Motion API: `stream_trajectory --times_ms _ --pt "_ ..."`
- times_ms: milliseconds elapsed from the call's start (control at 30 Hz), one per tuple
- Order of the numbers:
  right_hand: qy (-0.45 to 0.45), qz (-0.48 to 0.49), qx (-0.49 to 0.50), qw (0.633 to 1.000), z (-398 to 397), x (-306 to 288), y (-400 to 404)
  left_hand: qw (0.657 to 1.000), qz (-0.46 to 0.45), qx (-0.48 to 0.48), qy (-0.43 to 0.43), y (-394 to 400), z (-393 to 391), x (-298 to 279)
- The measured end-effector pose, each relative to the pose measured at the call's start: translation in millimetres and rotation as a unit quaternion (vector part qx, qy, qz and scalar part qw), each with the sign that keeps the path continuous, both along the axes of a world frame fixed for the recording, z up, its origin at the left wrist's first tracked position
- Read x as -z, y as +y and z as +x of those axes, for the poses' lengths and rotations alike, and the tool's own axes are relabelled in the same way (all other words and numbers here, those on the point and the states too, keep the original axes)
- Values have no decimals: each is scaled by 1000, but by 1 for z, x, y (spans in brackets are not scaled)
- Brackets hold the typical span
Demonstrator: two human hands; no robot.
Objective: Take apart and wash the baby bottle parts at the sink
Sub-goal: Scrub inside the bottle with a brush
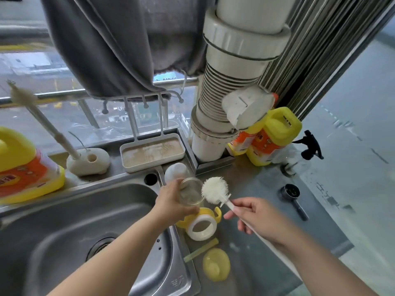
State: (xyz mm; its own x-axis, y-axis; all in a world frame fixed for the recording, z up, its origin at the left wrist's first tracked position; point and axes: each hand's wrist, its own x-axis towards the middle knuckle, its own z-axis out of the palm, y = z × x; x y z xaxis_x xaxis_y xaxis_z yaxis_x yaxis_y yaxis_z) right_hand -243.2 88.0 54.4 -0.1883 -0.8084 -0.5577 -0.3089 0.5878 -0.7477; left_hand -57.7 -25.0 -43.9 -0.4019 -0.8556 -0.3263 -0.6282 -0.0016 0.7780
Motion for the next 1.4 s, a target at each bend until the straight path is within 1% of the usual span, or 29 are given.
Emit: stream_trajectory --times_ms 133,233,400,567,700,767,800,867,933,1000,1033,1100,1133,1200,1233,1300,1333,1367,1400 --pt "4 1 -14 1000 -6 4 -1 1000 -1 6 0 -3 -4 -1" --pt "-5 -2 -13 1000 -9 3 -2 1000 2 2 21 -1 -2 0" --pt "-16 -19 -8 1000 -8 -2 -7 997 -45 -13 60 1 9 -4" --pt "-55 -49 9 997 4 -10 -15 994 -69 -36 81 0 26 -25" --pt "-54 -61 -30 996 27 -23 -27 991 -106 -18 82 -2 56 -37" --pt "-47 -57 -69 995 43 -31 -35 990 -119 -1 73 -2 77 -45" --pt "-31 -49 -98 994 53 -36 -40 990 -125 3 63 -1 89 -48" --pt "32 -45 -172 984 74 -46 -50 990 -140 9 31 1 114 -54" --pt "107 -69 -254 959 99 -55 -62 986 -164 5 8 5 143 -59" --pt "171 -87 -336 922 124 -62 -70 983 -186 -10 3 9 168 -63" --pt "208 -89 -387 894 139 -64 -74 981 -192 -20 -3 13 182 -65" --pt "292 -107 -476 823 169 -64 -79 979 -200 -27 -22 19 206 -66" --pt "332 -113 -494 796 183 -62 -83 978 -203 -29 -30 23 216 -65" --pt "402 -101 -492 766 210 -61 -90 977 -207 -34 -44 29 234 -65" --pt "439 -101 -497 742 221 -62 -92 976 -207 -38 -53 32 242 -64" --pt "501 -123 -529 674 240 -65 -92 975 -206 -50 -67 37 257 -65" --pt "517 -138 -545 646 248 -67 -90 975 -205 -53 -74 39 263 -67" --pt "521 -148 -559 628 255 -67 -87 974 -203 -53 -85 41 268 -69" --pt "517 -151 -572 619 261 -66 -85 973 -202 -51 -99 43 273 -71"
